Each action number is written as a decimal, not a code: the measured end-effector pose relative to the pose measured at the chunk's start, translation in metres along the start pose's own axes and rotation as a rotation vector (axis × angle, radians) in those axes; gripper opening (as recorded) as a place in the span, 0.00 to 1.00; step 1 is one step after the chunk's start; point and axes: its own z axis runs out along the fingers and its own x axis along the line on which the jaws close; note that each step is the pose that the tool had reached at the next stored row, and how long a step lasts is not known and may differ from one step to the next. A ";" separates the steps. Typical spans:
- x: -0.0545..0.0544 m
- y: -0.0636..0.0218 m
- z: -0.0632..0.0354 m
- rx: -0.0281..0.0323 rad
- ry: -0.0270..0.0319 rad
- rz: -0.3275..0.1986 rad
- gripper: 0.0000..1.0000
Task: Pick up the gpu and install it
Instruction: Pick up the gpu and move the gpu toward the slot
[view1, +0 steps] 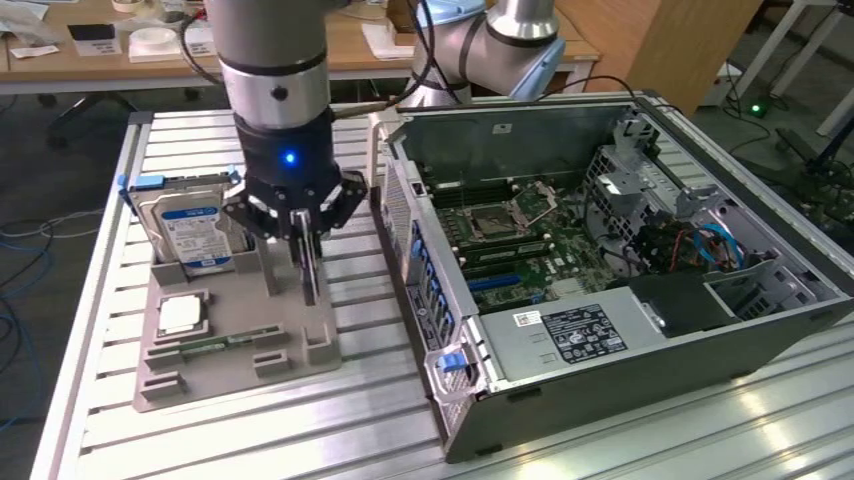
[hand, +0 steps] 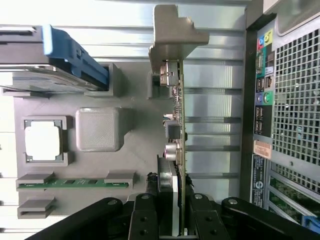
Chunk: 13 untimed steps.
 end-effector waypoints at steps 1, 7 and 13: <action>0.000 0.0000 -0.0045 0.0000 0.0000 0.000 0.28; -0.001 0.0004 -0.0317 -0.0006 -0.0001 0.000 0.28; -0.001 0.0007 -0.0591 -0.0008 0.0000 0.000 0.28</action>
